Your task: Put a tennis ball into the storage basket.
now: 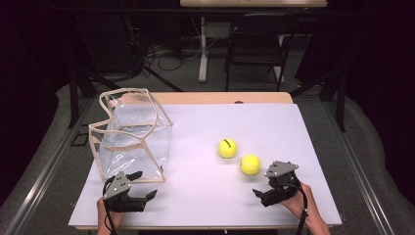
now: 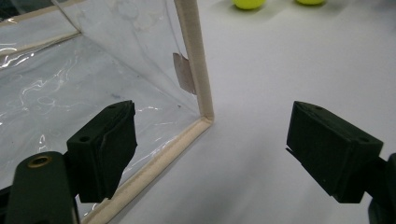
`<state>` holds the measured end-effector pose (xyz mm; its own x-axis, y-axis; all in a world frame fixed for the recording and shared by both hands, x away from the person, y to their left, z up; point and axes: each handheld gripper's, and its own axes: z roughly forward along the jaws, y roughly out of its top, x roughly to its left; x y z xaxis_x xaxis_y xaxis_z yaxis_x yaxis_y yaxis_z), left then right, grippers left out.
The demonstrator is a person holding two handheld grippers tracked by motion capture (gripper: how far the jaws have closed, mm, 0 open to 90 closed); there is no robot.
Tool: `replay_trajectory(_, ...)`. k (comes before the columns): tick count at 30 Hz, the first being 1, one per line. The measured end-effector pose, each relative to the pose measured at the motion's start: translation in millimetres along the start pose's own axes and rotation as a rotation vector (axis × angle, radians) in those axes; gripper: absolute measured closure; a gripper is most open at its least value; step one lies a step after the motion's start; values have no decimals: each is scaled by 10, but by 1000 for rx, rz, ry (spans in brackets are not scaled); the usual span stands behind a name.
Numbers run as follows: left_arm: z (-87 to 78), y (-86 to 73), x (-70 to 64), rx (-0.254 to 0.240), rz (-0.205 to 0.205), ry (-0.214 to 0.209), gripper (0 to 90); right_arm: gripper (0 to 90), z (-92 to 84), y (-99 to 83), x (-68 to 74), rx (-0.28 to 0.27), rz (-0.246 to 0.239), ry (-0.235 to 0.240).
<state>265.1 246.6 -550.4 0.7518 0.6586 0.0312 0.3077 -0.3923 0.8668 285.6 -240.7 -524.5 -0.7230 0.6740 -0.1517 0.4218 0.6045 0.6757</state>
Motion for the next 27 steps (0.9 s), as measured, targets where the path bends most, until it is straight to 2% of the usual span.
replay_trajectory(27, 19, -4, 1, 6, -4, -1, 159, 0, 74, 193, -85, 61, -8, 2)
